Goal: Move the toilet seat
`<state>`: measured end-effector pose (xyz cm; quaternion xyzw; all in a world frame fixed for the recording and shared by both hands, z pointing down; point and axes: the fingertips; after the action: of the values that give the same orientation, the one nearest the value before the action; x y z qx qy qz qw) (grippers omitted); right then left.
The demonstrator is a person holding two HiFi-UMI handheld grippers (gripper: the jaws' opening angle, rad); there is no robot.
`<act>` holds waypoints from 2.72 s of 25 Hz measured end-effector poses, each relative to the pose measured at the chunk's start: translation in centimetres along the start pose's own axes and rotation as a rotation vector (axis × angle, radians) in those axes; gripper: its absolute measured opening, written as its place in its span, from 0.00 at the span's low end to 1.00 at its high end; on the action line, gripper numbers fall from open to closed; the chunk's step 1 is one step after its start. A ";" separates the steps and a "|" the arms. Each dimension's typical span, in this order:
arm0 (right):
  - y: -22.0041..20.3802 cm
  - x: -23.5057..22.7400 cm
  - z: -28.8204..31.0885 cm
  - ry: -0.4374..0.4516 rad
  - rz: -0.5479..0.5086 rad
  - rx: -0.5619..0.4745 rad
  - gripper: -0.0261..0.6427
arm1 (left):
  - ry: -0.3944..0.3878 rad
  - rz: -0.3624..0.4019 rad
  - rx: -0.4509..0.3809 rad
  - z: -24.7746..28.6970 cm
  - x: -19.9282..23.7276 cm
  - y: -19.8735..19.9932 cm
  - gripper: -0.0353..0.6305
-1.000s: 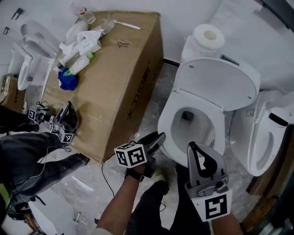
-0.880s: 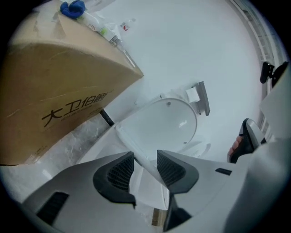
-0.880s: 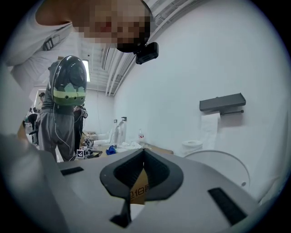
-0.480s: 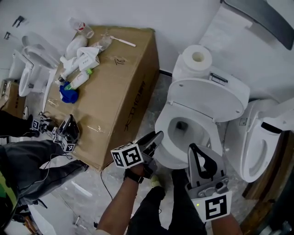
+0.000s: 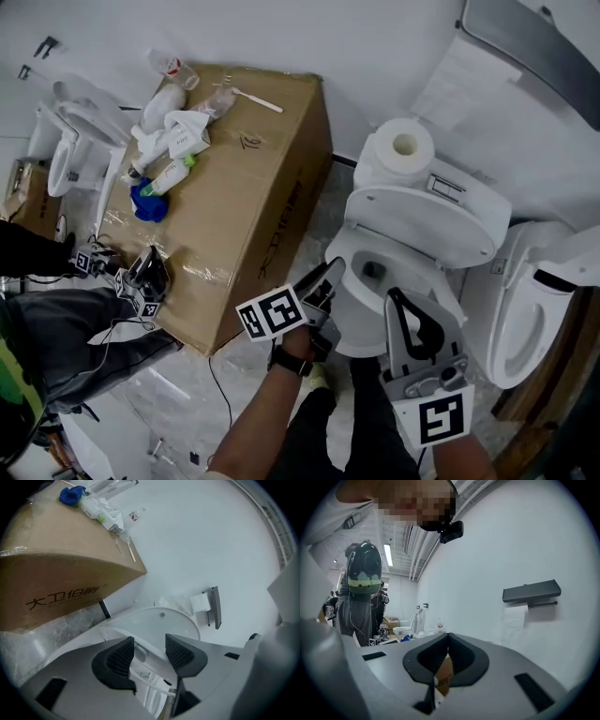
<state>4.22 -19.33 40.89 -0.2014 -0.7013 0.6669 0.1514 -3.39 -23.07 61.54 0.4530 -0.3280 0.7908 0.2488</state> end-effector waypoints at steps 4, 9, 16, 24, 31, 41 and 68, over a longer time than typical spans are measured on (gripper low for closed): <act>0.4 -0.7 0.8 0.013 0.002 -0.004 0.06 | 0.024 -0.045 -0.024 1.0 -0.8 0.7 0.36; 1.1 -2.1 1.2 0.015 0.002 -0.005 0.06 | 0.058 -0.109 -0.079 2.7 -1.9 1.8 0.36; 2.4 -4.9 1.9 0.021 -0.005 -0.011 0.06 | 0.069 -0.170 -0.161 5.5 -3.4 3.2 0.38; 2.4 -7.9 2.6 0.036 0.000 -0.015 0.06 | 0.019 -0.214 -0.259 8.2 -4.6 4.5 0.38; 1.9 -9.9 3.2 0.050 0.009 -0.018 0.06 | 0.012 -0.214 -0.310 9.7 -5.1 5.0 0.38; 0.8 -11.4 3.7 0.053 0.021 -0.003 0.06 | -0.011 -0.248 -0.405 10.6 -5.1 5.5 0.36; 5.9 -7.6 1.7 0.048 0.013 -0.043 0.06 | -0.107 -0.039 -0.286 2.8 -13.5 4.4 0.11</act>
<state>10.47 -24.32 35.30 -0.2250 -0.7102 0.6477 0.1594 1.44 -29.35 49.49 0.4607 -0.4413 0.7057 0.3082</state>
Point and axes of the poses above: the fingertips, and each gripper's own axes: z forward along the fingers, x to its left, y out of its top, and after that the axes turned 10 degrees about -x, right-handed
